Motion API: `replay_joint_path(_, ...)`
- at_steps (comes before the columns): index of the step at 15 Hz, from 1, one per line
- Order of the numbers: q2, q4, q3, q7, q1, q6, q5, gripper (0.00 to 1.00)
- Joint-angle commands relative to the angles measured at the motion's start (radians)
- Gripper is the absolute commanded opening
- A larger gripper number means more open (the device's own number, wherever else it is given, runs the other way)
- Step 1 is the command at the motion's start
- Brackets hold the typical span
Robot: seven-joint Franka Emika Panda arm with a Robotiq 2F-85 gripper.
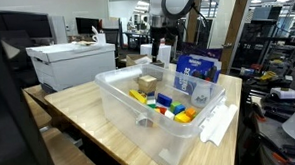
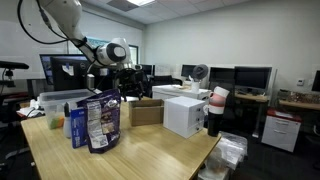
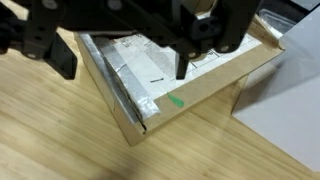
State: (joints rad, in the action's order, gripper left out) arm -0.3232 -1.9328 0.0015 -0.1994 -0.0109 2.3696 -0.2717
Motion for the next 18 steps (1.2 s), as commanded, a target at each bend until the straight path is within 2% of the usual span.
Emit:
replay_joint_path(1,-0.042,0.047,0.003,-0.065,-0.009,-0.015,0.014,1.0)
replay_joint_path(3,-0.057,0.064,0.003,-0.073,-0.008,-0.021,0.012,0.98)
replay_joint_path(4,-0.062,0.071,0.004,-0.078,-0.008,-0.024,0.011,0.89)
replay_joint_path(5,-0.069,0.079,0.004,-0.083,-0.008,-0.026,0.011,0.73)
replay_joint_path(7,-0.077,0.088,0.004,-0.091,-0.008,-0.03,0.009,0.7)
replay_joint_path(12,-0.092,0.115,0.003,-0.1,-0.005,-0.066,0.008,0.43)
replay_joint_path(13,-0.096,0.13,0.003,-0.102,-0.004,-0.1,0.008,0.33)
replay_joint_path(14,-0.101,0.146,0.003,-0.1,-0.002,-0.15,0.012,0.27)
replay_joint_path(15,-0.11,0.173,0.001,-0.095,0.001,-0.224,0.009,0.14)
replay_joint_path(16,-0.114,0.182,0.008,-0.11,-0.003,-0.263,0.025,0.11)
replay_joint_path(17,-0.127,0.213,0.012,-0.118,-0.003,-0.347,0.031,0.02)
replay_joint_path(18,-0.135,0.235,0.019,-0.127,-0.003,-0.413,0.043,0.06)
